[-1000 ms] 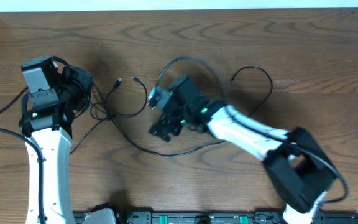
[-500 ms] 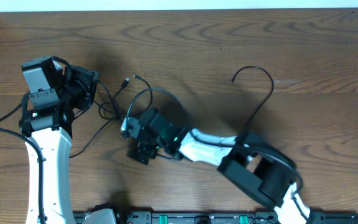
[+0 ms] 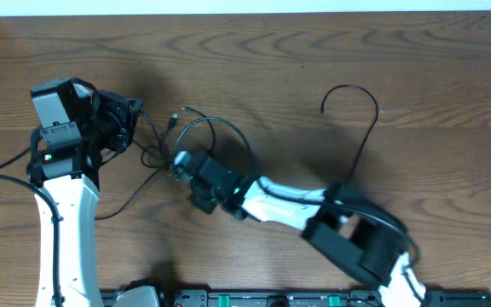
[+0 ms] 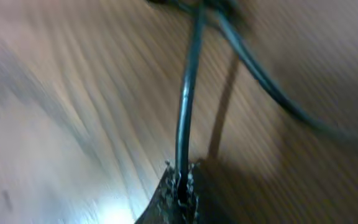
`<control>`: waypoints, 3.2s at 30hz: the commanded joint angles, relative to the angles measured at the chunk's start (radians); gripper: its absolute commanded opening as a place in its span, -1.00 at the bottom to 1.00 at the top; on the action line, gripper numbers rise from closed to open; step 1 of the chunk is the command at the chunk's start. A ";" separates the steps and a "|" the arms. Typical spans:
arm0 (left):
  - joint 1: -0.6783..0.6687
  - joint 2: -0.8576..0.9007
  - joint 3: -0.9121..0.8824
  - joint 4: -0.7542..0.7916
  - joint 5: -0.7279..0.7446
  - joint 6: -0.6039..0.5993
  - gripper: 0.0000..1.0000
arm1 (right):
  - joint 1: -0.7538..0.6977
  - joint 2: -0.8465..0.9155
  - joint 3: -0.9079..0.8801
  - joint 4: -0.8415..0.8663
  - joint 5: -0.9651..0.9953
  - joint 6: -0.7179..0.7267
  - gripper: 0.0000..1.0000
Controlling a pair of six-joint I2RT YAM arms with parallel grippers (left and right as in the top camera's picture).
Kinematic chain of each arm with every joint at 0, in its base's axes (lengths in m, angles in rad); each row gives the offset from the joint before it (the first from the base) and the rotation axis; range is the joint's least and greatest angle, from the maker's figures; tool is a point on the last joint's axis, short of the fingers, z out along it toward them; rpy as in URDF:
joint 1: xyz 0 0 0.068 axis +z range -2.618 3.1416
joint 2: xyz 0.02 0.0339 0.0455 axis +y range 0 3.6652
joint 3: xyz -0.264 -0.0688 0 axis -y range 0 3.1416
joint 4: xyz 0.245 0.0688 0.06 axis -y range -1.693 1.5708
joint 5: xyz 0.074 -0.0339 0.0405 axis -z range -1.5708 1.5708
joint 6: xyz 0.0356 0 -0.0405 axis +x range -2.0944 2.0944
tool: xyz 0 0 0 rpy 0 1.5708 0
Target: Untangle cables
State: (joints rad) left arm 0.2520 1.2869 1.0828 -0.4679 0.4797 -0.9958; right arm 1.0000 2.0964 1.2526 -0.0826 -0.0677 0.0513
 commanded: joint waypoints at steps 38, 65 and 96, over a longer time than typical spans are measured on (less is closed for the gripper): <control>-0.106 0.359 0.001 -0.069 -0.087 0.270 -0.85 | -0.638 -0.787 -0.043 -0.486 0.250 0.014 -0.98; -0.142 0.359 0.001 -0.106 -0.087 0.270 -0.52 | -0.972 -0.211 -0.043 -0.461 0.240 0.135 -0.98; -0.142 0.359 0.001 -0.167 -0.087 0.270 -0.69 | -0.979 -0.239 -0.035 -0.411 0.056 0.134 -0.10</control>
State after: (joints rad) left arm 0.1120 1.6421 1.0828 -0.6289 0.3882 -0.7319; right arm 0.0227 1.9450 1.2190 -0.4969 0.0589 0.1913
